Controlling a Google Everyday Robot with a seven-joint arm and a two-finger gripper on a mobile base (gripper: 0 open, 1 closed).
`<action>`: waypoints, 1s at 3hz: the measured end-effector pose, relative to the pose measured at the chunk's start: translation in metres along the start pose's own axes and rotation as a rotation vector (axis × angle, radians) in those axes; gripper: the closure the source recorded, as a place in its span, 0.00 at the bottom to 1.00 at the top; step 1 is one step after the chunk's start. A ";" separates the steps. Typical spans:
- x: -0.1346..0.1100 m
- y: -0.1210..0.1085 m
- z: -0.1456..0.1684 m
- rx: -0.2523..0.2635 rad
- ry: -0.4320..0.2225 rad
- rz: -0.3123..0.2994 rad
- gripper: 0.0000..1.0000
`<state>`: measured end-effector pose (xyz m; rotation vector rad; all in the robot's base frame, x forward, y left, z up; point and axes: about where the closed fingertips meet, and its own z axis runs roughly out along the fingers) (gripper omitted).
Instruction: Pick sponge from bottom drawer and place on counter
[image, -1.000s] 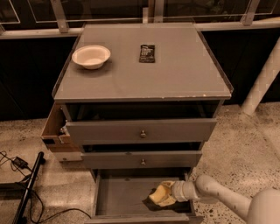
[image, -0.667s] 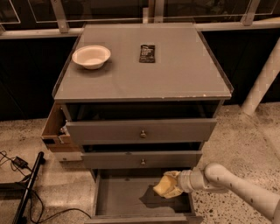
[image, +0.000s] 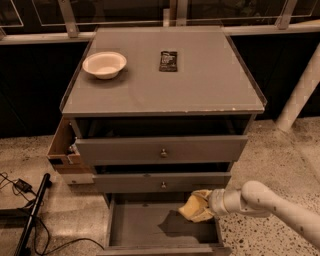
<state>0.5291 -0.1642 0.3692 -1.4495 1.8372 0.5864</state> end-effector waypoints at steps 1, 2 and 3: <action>-0.052 -0.002 -0.064 0.021 -0.024 0.012 1.00; -0.118 0.003 -0.138 0.069 -0.048 -0.024 1.00; -0.144 -0.006 -0.169 0.109 -0.021 -0.075 1.00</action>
Offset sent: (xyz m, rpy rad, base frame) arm -0.0426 -0.0481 0.3472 0.0027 -0.2167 -0.0499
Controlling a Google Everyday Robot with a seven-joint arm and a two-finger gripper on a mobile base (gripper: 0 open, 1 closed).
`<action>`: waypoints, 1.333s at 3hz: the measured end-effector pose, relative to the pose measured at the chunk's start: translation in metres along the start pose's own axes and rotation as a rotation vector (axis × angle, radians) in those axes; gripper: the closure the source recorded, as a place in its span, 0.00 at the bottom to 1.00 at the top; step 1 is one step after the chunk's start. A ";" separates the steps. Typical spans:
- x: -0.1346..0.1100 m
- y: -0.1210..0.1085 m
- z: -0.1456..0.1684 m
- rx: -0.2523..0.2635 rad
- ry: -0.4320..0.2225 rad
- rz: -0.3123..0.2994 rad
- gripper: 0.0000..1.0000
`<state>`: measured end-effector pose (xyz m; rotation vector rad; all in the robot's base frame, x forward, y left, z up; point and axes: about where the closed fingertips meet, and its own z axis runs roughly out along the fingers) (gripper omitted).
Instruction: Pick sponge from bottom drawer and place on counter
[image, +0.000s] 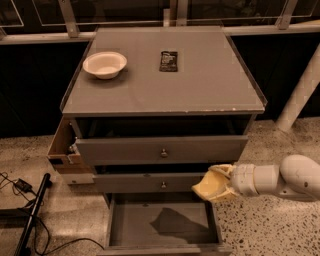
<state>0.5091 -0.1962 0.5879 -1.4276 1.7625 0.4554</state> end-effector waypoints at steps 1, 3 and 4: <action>-0.005 -0.001 -0.004 0.003 -0.005 0.007 1.00; -0.128 -0.028 -0.118 0.070 -0.076 0.111 1.00; -0.128 -0.028 -0.118 0.069 -0.077 0.112 1.00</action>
Offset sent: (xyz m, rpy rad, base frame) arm -0.0013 -0.0157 0.1471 0.1546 0.0324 -0.1260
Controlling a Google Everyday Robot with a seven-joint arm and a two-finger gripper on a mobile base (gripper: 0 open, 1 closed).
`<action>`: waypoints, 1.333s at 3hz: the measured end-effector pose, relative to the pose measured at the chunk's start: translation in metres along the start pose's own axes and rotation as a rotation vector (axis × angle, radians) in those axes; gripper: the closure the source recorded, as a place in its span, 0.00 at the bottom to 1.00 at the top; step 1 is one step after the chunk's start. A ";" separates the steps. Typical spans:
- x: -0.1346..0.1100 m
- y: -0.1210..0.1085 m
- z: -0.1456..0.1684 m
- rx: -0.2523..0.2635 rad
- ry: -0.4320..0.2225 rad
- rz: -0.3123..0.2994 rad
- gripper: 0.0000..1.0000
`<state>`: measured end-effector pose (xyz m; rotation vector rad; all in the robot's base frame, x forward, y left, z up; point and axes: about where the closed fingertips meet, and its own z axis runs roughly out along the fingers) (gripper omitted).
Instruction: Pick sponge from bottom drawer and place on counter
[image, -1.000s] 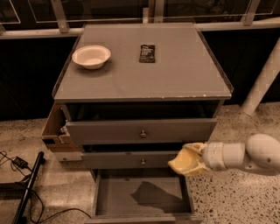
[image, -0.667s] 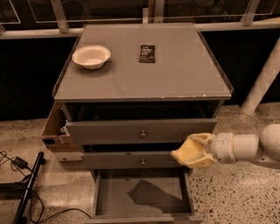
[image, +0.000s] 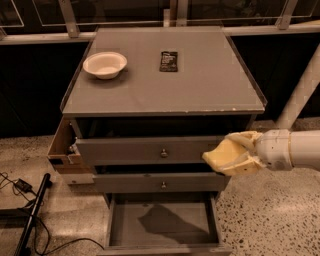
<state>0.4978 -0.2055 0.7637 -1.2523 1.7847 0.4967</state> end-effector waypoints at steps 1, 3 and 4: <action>-0.015 -0.004 -0.009 0.001 -0.006 0.021 1.00; -0.077 -0.032 -0.031 0.046 -0.035 -0.001 1.00; -0.103 -0.054 -0.019 0.069 -0.058 -0.039 1.00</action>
Offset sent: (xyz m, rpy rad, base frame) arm 0.0102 -0.0022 0.1031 0.0337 -0.0087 -0.0494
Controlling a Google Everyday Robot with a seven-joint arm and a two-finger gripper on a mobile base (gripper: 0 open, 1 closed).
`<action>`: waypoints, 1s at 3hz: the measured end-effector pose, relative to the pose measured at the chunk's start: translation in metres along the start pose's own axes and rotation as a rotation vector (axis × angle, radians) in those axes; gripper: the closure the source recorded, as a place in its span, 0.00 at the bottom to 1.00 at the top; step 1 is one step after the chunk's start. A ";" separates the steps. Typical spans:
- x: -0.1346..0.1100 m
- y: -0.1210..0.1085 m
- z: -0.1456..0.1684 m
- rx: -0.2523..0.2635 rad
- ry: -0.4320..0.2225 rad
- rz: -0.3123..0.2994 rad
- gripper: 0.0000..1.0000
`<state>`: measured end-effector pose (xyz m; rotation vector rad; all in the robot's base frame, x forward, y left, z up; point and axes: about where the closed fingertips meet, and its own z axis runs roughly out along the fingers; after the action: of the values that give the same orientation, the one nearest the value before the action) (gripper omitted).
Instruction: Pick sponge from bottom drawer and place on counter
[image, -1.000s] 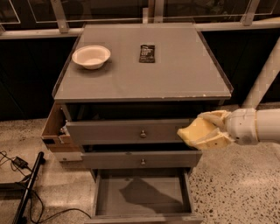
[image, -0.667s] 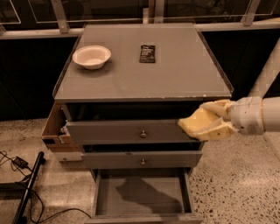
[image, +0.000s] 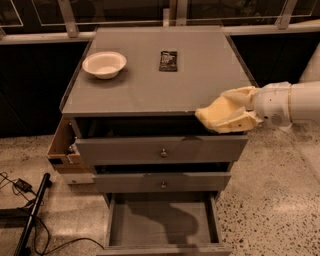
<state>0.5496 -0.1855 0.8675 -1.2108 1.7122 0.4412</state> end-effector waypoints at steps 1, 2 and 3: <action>-0.021 -0.019 0.022 0.002 -0.002 -0.033 1.00; -0.035 -0.037 0.046 -0.011 0.029 -0.045 1.00; -0.044 -0.055 0.069 -0.035 0.068 -0.035 1.00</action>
Offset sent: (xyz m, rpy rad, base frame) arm 0.0984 0.0566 0.0225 -0.0921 0.0156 0.0310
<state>0.6333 -0.1370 0.8841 -1.2921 1.7444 0.4153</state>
